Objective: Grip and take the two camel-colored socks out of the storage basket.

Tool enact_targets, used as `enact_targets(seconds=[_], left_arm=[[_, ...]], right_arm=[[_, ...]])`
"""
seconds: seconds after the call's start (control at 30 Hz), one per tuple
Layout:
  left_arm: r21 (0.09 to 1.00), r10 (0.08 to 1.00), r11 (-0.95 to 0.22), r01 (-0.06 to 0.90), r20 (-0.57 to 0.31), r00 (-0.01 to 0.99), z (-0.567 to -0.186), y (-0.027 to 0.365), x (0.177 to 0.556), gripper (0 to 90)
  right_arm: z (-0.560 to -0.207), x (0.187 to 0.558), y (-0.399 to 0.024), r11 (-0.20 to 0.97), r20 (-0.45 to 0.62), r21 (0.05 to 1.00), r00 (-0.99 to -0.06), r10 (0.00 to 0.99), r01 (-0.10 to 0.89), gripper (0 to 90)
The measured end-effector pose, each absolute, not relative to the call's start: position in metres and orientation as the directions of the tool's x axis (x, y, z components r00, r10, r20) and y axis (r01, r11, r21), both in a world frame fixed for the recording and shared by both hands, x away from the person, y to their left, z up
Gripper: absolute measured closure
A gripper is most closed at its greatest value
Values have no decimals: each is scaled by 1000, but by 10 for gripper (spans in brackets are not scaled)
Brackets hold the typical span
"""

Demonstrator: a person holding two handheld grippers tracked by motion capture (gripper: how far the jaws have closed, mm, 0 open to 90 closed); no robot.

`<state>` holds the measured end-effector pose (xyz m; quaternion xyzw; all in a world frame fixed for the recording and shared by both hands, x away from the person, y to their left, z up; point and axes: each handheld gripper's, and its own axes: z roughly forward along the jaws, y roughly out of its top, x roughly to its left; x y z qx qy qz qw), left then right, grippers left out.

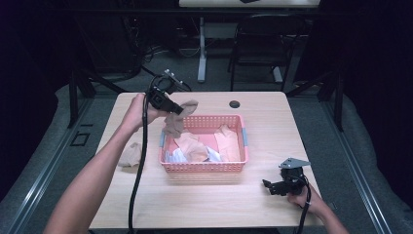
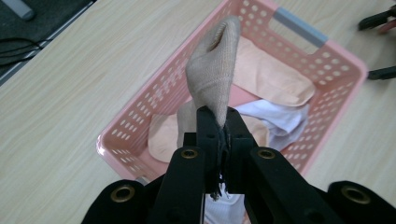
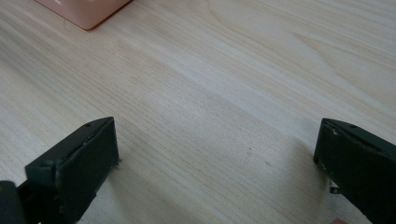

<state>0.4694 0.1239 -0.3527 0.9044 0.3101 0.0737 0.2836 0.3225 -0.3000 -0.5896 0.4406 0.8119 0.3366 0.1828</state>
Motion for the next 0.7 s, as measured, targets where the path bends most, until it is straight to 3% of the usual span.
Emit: enact_targets(seconds=[0.7], left_arm=[[531,653,-640,555,-6,758,-312,204,434,874]], right_arm=[[-589,322,-300,386,-3,707,-544,839,593,0]])
